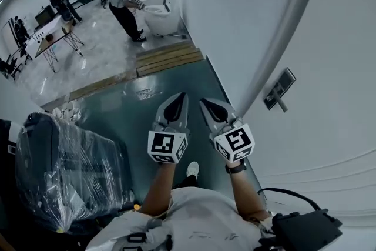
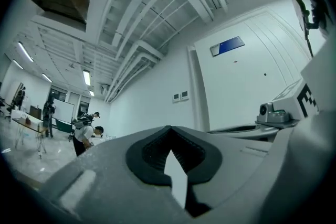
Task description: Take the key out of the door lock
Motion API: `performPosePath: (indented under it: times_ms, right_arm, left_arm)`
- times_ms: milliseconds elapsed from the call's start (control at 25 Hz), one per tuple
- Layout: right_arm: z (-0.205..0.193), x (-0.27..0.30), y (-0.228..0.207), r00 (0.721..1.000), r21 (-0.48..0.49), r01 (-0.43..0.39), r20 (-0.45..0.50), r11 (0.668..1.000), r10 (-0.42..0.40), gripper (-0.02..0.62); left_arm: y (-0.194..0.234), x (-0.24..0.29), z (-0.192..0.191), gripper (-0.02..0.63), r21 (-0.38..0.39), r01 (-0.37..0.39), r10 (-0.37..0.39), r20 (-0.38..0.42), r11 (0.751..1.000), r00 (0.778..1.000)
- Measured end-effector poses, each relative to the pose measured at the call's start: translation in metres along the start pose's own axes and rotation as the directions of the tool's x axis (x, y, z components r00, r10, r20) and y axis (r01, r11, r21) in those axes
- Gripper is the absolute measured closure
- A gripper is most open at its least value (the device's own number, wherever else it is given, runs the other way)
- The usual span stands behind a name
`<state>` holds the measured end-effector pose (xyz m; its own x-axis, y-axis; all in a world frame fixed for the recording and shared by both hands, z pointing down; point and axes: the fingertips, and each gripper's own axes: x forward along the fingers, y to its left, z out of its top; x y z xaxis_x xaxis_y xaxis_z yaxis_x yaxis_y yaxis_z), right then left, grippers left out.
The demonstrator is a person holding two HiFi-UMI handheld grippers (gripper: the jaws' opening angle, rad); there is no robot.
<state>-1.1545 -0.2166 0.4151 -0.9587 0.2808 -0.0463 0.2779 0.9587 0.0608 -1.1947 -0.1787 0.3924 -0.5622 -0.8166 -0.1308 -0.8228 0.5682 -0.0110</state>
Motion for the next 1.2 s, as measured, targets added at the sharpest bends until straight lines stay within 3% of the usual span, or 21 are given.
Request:
performPosePath:
  times_ms: [240, 400, 560, 720, 880, 1000, 1080, 1200]
  right_arm:
    - [0.021, 0.008, -0.076, 0.981, -0.080, 0.193, 0.019, 0.978, -0.192, 0.589]
    - [0.008, -0.019, -0.125, 0.935, -0.043, 0.353, -0.021, 0.935, -0.354, 0.589]
    - [0.000, -0.056, -0.178, 0.860, -0.014, 0.507, -0.057, 0.862, -0.507, 0.589]
    - [0.006, -0.087, -0.224, 0.810, -0.040, 0.585, -0.012, 0.810, -0.586, 0.589]
    - [0.005, -0.117, -0.273, 0.739, -0.066, 0.672, 0.008, 0.737, -0.673, 0.589]
    - [0.015, -0.140, -0.302, 0.687, -0.078, 0.726, 0.038, 0.684, -0.725, 0.589]
    - [0.018, -0.152, -0.319, 0.667, -0.079, 0.744, 0.045, 0.663, -0.744, 0.589]
    - [0.020, -0.161, -0.329, 0.660, -0.074, 0.751, 0.046, 0.656, -0.750, 0.589]
  left_arm:
    - [-0.009, 0.092, 0.013, 0.608, -0.043, 0.184, -0.183, 0.031, 0.982, 0.983]
    - [-0.041, 0.135, 0.000, 0.609, -0.079, 0.317, -0.316, 0.019, 0.945, 0.949]
    - [-0.082, 0.174, -0.015, 0.609, -0.105, 0.426, -0.428, 0.005, 0.899, 0.904]
    - [-0.130, 0.217, -0.020, 0.608, -0.084, 0.516, -0.517, 0.019, 0.852, 0.856]
    - [-0.190, 0.255, -0.027, 0.607, -0.048, 0.630, -0.630, 0.021, 0.775, 0.777]
    - [-0.222, 0.279, -0.024, 0.607, -0.061, 0.679, -0.678, 0.039, 0.731, 0.734]
    - [-0.241, 0.293, -0.022, 0.607, -0.064, 0.702, -0.701, 0.043, 0.709, 0.712]
    - [-0.260, 0.300, -0.020, 0.607, -0.066, 0.725, -0.724, 0.043, 0.685, 0.688]
